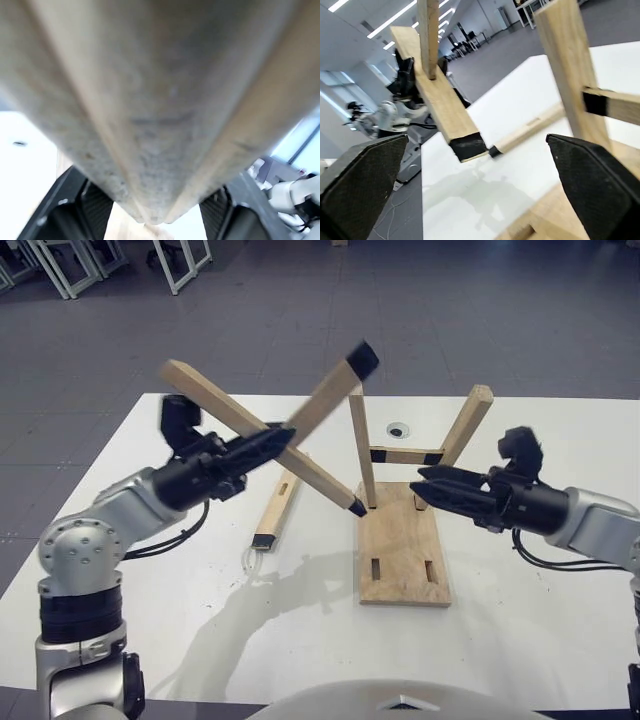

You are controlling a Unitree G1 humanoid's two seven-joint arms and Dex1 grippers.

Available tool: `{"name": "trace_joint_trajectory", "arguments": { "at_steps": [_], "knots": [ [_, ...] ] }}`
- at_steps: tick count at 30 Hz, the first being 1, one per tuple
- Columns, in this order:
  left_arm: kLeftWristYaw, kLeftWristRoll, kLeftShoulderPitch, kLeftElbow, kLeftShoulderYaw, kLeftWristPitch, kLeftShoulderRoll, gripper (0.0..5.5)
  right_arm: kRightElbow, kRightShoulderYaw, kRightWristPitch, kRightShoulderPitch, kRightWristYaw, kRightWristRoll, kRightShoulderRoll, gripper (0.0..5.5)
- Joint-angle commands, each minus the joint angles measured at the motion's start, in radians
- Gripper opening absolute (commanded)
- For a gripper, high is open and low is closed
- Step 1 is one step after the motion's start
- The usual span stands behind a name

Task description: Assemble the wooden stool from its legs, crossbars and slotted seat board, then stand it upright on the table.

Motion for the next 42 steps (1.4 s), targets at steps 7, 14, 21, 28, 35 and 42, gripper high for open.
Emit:
{"name": "trace_joint_trajectory", "arguments": {
  "at_steps": [7,14,21,28,35,42],
  "knots": [
    [-0.182,0.439,0.061,-0.090,-0.226,-0.272,-0.090,2.06,0.085,0.111,-0.050,0.107,0.048,-0.499,-0.032,5.09],
    [-0.476,0.517,0.057,-0.010,-0.264,-0.422,-0.101,2.06,0.109,0.118,-0.049,0.119,0.103,-0.624,-0.005,5.09],
    [-0.564,0.654,0.074,0.102,-0.324,-0.536,-0.133,2.06,0.104,0.113,-0.035,0.114,0.130,-0.683,0.018,5.09],
    [-0.581,0.699,0.090,0.121,-0.350,-0.560,-0.159,2.06,0.101,0.110,-0.024,0.104,0.143,-0.722,0.046,5.09],
    [-0.610,0.746,0.056,0.232,-0.339,-0.621,-0.155,2.06,0.090,0.104,-0.010,0.097,0.160,-0.740,0.057,5.09],
    [-0.665,0.818,0.100,0.200,-0.415,-0.688,-0.130,2.06,0.063,0.095,0.003,0.104,0.161,-0.741,0.075,5.09]
  ]
}}
